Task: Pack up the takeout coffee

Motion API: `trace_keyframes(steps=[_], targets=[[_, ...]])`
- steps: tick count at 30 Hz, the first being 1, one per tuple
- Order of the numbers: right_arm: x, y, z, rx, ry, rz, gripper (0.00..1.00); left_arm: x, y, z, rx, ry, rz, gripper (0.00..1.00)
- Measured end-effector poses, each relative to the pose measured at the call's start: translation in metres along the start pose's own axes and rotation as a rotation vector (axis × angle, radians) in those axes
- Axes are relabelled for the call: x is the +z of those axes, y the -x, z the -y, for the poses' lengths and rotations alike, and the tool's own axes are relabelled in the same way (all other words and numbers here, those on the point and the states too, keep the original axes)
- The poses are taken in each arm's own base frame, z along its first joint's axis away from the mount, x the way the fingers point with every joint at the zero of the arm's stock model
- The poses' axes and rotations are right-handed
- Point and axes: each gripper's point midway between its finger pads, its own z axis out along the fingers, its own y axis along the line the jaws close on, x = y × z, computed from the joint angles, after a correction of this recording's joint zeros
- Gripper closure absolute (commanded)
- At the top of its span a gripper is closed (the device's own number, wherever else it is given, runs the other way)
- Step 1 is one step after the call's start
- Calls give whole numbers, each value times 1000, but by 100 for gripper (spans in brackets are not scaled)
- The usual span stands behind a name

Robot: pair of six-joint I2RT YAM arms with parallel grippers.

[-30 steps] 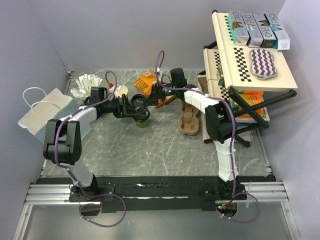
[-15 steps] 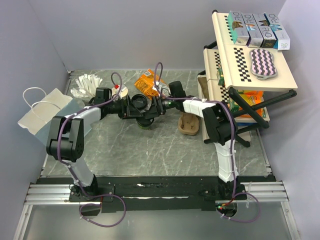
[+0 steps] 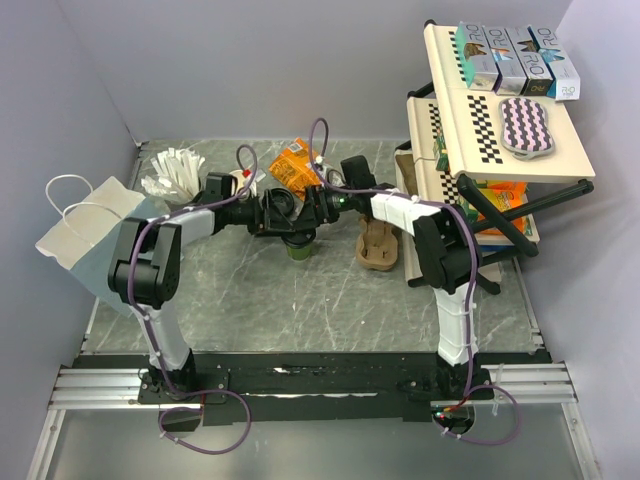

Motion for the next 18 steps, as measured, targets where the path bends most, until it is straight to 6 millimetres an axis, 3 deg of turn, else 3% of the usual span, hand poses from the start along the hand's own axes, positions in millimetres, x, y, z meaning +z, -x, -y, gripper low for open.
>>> trace_keyframes(steps=[11,18], targets=[[-9,30,16,-32,-112,59,6,10,39,4,75,-8,18,22],[-16,38,19,-47,-100,84,0,10,43,4,95,-1,21,20]])
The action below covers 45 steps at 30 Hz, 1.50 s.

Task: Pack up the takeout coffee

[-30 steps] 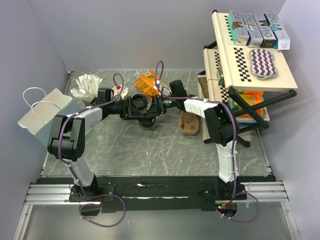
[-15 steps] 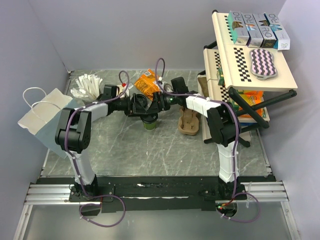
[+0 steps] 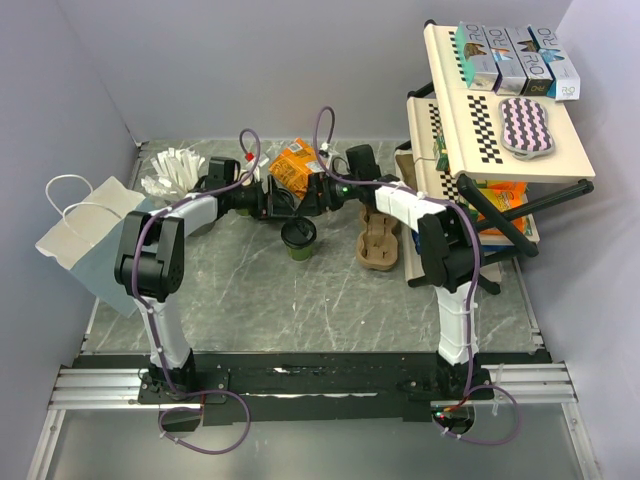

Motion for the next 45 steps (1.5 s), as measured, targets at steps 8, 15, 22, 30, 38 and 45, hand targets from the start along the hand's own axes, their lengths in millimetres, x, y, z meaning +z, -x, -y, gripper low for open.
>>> trace_keyframes(steps=[8,15,22,30,38,45], targets=[[-30,5,-20,-192,11,29,0,-16,3,14,74,58,10,18],[-65,21,-60,-598,38,60,0,-58,26,76,293,95,118,14],[-53,-29,-58,-788,-3,-54,0,-83,-2,84,358,172,156,15],[-29,-109,-55,-933,-110,-211,0,-75,-92,12,-42,285,114,15],[-31,-91,-40,-793,-271,-152,0,-58,-68,15,-142,179,231,16],[-20,-88,-25,-574,-286,-125,0,-36,-58,-1,-234,106,219,19]])
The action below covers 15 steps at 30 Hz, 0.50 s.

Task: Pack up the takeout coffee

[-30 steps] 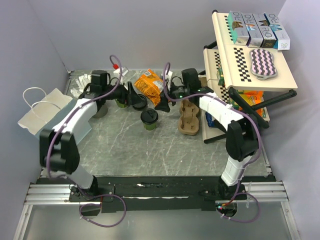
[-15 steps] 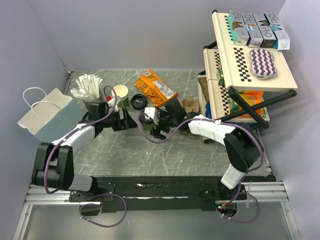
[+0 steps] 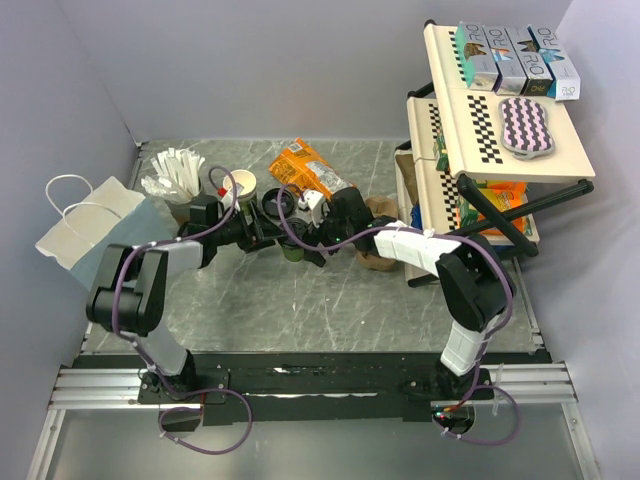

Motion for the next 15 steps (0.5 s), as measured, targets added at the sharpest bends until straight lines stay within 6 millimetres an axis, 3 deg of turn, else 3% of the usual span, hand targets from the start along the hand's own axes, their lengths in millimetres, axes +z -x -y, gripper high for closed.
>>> trace_keyframes(steps=[8,15], targets=[[13,1,4,85,24,11,1,21,12,-2,-64,-61,-17,22],[19,16,33,107,-15,48,2,52,32,6,-49,-117,-22,23]])
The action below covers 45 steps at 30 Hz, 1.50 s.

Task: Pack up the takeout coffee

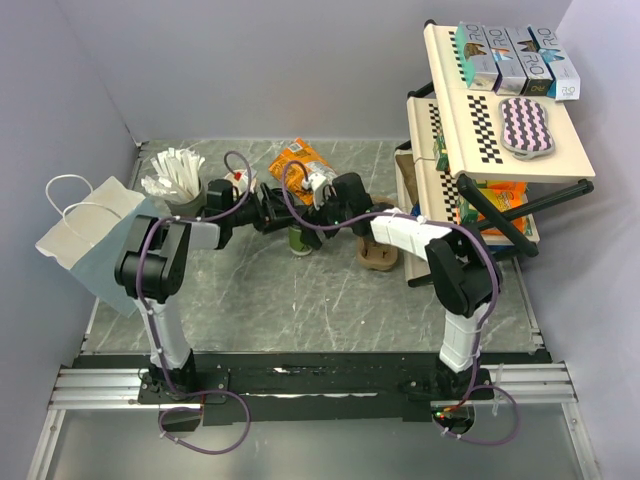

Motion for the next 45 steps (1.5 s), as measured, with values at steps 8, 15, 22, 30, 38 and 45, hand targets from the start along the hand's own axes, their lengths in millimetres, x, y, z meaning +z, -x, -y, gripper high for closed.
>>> trace_keyframes(steps=[8,15,22,30,38,45], targets=[[10,19,37,6,-48,28,3,26,36,1,48,-34,43,24],[17,15,55,0,-72,18,4,45,47,4,68,-58,43,25],[15,29,62,-35,-92,40,4,49,50,5,80,-54,46,22],[16,26,65,-52,-104,33,4,47,45,-7,101,13,28,21],[16,22,71,-66,-136,34,3,40,41,-3,136,28,20,21],[17,5,71,-55,-143,1,0,39,37,-4,131,29,12,20]])
